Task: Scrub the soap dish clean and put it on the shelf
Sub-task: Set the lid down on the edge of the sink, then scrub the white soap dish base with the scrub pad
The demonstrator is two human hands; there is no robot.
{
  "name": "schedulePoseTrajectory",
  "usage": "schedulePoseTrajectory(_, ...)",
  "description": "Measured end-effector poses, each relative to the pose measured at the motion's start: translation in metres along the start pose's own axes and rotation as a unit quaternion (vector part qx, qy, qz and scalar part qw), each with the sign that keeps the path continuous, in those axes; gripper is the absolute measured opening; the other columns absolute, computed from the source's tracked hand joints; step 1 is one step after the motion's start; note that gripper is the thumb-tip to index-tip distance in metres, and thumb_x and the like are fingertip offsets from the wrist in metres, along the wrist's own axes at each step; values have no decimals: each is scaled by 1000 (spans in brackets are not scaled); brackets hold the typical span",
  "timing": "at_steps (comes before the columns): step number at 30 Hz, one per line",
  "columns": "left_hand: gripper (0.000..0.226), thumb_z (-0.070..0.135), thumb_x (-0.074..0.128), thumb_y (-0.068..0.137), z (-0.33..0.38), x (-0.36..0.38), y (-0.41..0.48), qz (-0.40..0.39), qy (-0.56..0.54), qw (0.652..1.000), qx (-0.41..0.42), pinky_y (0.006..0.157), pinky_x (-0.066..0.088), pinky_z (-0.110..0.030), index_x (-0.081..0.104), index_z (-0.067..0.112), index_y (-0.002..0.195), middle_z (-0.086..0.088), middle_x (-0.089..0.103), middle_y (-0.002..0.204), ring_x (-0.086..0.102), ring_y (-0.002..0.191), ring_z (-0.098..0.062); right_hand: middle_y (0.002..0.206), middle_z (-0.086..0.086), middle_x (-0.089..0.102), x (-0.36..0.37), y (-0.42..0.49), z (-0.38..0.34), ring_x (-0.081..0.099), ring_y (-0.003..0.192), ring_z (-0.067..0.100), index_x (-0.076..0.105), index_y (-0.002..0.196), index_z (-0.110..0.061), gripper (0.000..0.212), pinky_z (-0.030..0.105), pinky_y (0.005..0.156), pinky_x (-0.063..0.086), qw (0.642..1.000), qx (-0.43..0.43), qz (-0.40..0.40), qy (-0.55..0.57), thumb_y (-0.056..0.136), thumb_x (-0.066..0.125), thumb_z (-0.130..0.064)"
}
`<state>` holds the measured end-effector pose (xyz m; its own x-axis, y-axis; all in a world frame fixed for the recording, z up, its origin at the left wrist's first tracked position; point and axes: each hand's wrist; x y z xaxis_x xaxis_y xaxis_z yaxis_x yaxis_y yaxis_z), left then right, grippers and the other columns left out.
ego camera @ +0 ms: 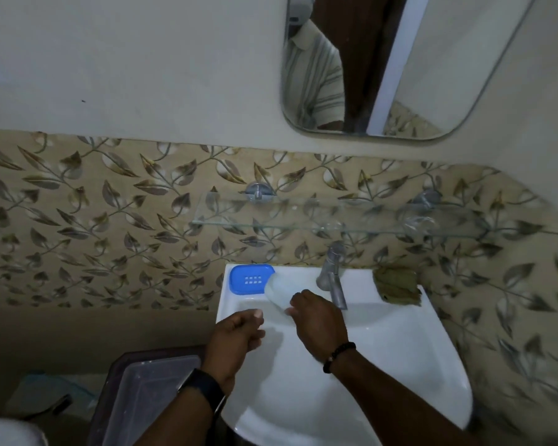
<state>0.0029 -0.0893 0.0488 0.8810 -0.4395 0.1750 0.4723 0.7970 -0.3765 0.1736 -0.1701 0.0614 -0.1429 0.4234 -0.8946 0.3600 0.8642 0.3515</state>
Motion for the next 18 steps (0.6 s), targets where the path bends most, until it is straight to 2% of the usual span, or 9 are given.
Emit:
schedulePoseTrajectory(5,22,44,71,90,5,24,7,-35,76,996,43,81,61,-34,79,24,94,2,81,93,76,89,-21,80,5,63,-28,-20,-7,60,75,22,61,79,-9,21,43,65,48,990,26,-7,138,95,65,-22)
schedulePoseTrajectory(8,29,49,69,90,11,33,6,-41,135,984,105,83,61,-39,78,22,89,0,80,86,76,86,-22,69,-10,56,-36,-28,-6,54,63,8,58,76,-15,20,35,62,47,971,83,-8,223,95,63,-16)
schedulePoseTrajectory(10,30,50,71,88,17,41,3,-34,154,978,138,83,61,-41,78,21,93,-1,79,87,74,87,-23,64,-15,52,-39,-32,-5,49,58,1,56,74,-22,22,28,60,43,952,137,-2,275,94,64,-16)
schedulePoseTrajectory(13,40,52,72,86,31,54,-2,-18,202,962,182,88,58,-39,76,18,107,0,78,97,72,90,-17,70,-9,57,-45,-35,-4,49,64,5,61,81,-14,15,29,65,42,923,179,4,342,95,65,-16)
schedulePoseTrajectory(15,42,53,72,85,40,63,-6,-6,230,951,207,87,55,-33,76,18,108,8,76,94,70,88,-8,70,-4,56,-48,-36,-6,49,63,10,62,87,-9,12,31,63,43,895,204,14,395,96,64,-16)
schedulePoseTrajectory(18,41,53,75,83,52,76,-11,23,251,937,244,82,52,-29,76,22,110,24,66,84,62,81,8,65,3,50,-52,-36,-9,45,57,14,55,85,-3,17,30,53,40,843,243,31,478,98,61,-13)
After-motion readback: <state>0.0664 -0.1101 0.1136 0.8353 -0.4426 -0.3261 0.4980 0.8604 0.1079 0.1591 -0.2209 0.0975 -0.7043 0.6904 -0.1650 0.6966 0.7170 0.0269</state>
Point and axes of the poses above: each hand's wrist, its own y-axis towards the middle knuckle, its own x-axis out of the palm, z = x × y
